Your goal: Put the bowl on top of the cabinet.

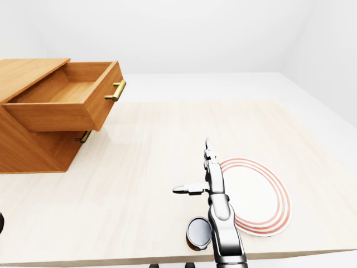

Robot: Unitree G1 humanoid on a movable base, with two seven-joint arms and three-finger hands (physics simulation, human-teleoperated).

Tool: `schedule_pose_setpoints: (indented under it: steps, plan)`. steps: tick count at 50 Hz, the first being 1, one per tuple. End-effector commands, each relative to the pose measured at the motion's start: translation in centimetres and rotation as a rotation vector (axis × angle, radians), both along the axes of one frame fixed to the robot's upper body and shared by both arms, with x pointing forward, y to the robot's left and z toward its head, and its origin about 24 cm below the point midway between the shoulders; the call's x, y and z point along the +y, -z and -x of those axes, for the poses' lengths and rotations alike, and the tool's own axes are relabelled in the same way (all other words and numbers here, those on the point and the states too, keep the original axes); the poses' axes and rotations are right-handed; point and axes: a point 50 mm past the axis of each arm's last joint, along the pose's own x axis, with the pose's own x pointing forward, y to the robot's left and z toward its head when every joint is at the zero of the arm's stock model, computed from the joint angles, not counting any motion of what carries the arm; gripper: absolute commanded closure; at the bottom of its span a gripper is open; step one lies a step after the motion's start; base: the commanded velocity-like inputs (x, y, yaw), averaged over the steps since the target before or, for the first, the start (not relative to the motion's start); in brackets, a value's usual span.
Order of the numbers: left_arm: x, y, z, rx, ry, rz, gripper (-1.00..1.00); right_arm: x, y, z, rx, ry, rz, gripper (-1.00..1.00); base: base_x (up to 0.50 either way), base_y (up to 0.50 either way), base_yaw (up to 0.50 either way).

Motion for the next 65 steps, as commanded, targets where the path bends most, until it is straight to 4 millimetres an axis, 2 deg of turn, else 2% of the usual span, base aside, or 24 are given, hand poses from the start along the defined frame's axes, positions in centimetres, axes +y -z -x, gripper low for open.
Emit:
schedule_pose_setpoints:
  steps: [1, 4, 9, 20, 35, 36, 37, 38, 46, 65]
  plan:
    - [-0.2, 3.3, -3.3, 0.298, -0.039, 0.008, 0.92, -0.1, 0.4, -0.5, 0.007, 0.004, 0.001, -1.0, 0.0, 0.0, 0.0]
    - [-0.4, 3.3, -3.5, 0.324, -0.054, -0.014, 0.92, -0.1, 0.5, -0.5, 0.009, 0.004, 0.004, -1.0, 0.0, 0.0, 0.0]
    - [-0.8, 4.7, -3.9, 0.363, -0.044, 0.002, 0.92, -0.1, 0.4, -0.4, 0.006, 0.002, 0.005, -1.0, 0.0, 0.0, 0.0]
    - [0.5, 6.5, -3.0, 0.43, -0.126, 0.024, 0.93, -0.1, 0.2, -0.2, 0.002, 0.001, 0.001, -1.0, 0.0, 0.0, 0.0]
    - [1.2, 7.0, -2.5, 0.45, -0.156, 0.03, 0.91, 0.0, 0.4, -0.3, 0.007, -0.002, 0.002, -1.0, 0.0, 0.0, 0.0]
    - [1.2, 7.0, -2.5, 0.448, -0.154, 0.032, 0.75, 0.0, 0.4, -0.3, 0.007, -0.003, 0.001, -1.0, 0.0, 0.0, 0.0]
    - [1.3, 7.0, -2.4, 0.445, -0.153, 0.034, 0.21, 0.1, 0.4, -0.3, 0.008, -0.003, 0.002, -1.0, 0.0, 0.0, 0.0]
    - [1.3, 7.0, -2.4, 0.441, -0.151, 0.036, -1.0, 0.1, 0.5, -0.4, 0.009, -0.005, 0.003, -1.0, 0.0, 0.0, 0.0]
    - [1.2, 6.4, -2.5, 0.418, -0.135, 0.025, -1.0, 0.2, 0.5, -0.3, 0.01, -0.008, 0.004, -1.0, 0.0, 0.0, 0.0]
    - [0.8, 6.4, -2.7, 0.415, -0.113, 0.014, -1.0, 0.5, 0.8, -0.3, 0.015, -0.017, 0.009, -1.0, 0.0, 0.0, 0.0]
